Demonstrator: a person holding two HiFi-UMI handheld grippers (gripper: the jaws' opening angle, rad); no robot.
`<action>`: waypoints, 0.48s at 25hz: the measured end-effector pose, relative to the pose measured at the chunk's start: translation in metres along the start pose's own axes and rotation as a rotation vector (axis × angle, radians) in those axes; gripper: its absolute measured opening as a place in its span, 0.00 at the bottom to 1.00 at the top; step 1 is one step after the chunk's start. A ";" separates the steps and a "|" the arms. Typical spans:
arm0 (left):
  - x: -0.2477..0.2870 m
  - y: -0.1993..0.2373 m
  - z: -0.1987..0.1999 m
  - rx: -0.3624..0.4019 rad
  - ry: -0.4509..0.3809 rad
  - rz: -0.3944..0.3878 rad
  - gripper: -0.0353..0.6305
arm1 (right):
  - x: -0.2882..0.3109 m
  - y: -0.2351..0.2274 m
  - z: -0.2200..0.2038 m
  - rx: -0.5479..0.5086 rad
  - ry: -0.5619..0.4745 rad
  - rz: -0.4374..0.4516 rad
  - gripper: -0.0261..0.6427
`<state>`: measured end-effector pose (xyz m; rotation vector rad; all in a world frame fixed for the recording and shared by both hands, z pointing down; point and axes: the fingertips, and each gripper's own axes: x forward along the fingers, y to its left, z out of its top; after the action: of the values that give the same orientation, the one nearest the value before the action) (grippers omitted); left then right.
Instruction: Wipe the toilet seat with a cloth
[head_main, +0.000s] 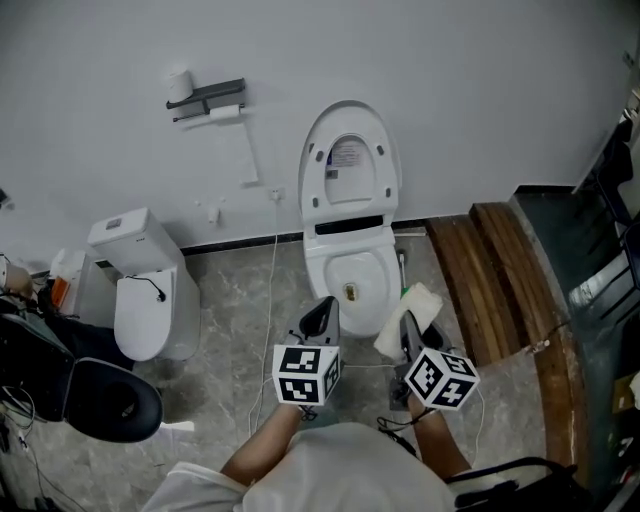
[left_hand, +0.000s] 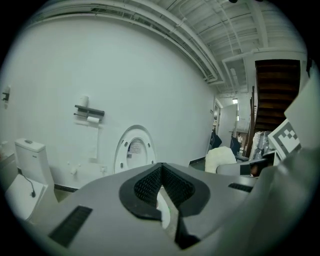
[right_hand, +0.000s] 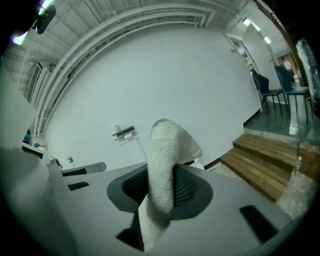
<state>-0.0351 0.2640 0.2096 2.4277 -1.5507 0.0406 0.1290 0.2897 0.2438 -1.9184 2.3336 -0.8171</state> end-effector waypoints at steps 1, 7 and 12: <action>0.007 0.003 0.000 -0.002 0.009 -0.001 0.07 | 0.007 -0.002 0.003 0.005 0.003 -0.004 0.19; 0.050 0.025 0.011 -0.020 0.032 -0.009 0.07 | 0.053 0.000 0.025 0.007 0.014 -0.013 0.19; 0.085 0.037 0.012 -0.037 0.062 -0.029 0.07 | 0.088 0.002 0.026 0.009 0.059 -0.019 0.19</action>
<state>-0.0335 0.1712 0.2191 2.3966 -1.4759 0.0798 0.1141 0.1990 0.2485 -1.9423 2.3435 -0.8965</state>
